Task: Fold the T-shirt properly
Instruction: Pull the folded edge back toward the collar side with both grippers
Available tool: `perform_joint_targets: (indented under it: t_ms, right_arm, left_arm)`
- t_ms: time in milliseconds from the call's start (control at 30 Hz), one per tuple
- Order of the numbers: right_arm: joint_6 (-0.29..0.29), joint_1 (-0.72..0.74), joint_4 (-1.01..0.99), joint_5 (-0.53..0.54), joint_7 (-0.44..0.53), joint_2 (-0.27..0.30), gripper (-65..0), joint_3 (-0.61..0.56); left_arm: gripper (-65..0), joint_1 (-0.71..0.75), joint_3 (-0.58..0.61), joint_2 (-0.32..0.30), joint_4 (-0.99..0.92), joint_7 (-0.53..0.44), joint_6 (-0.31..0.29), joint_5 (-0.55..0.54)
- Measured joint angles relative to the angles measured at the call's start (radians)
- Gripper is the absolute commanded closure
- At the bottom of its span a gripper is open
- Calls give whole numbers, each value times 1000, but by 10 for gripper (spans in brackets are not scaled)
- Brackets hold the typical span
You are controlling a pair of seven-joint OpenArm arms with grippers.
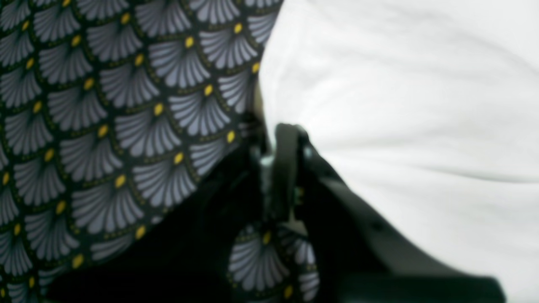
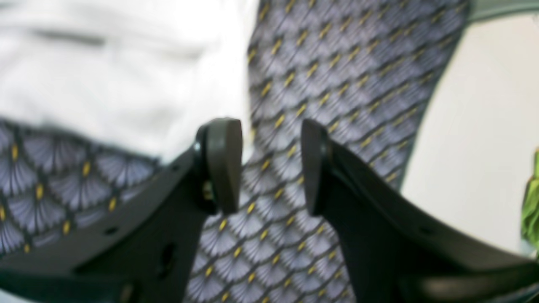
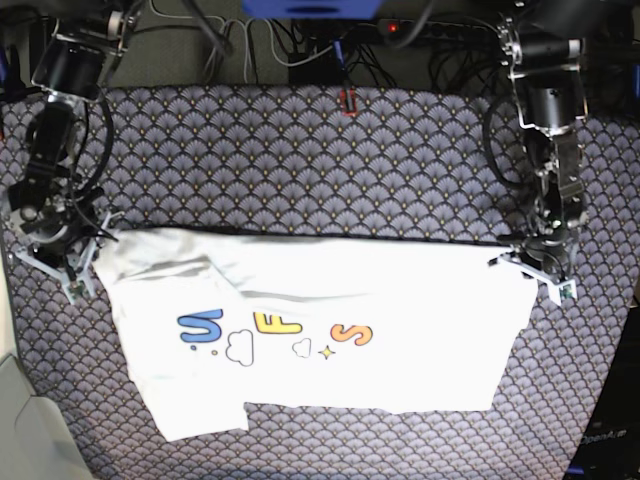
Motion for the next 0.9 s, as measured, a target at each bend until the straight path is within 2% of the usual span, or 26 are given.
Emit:
perform_joint_targets:
  t_ms: [300, 433, 733, 800, 900]
  right_arm:
    - [0, -20, -2, -3, 8, -26, -248, 0]
    - [0, -4, -66, 5, 23, -32, -248, -3]
    - [0, 27, -197, 5, 83, -16, -242, -2]
    - [0, 27, -199, 1, 90, -13, -221, 3]
    - [0, 35, -200, 1, 106, -11, -126, 2]
  left_arm:
    - [-18, 0, 0, 0, -2, -3, 0, 0]
    - [-18, 0, 0, 0, -2, -3, -1, 0]
    - [-18, 0, 0, 0, -2, -3, 0, 0]
    - [-18, 0, 0, 0, -2, -3, 0, 0]
    - [-18, -1, 0, 0, -2, -3, 0, 4]
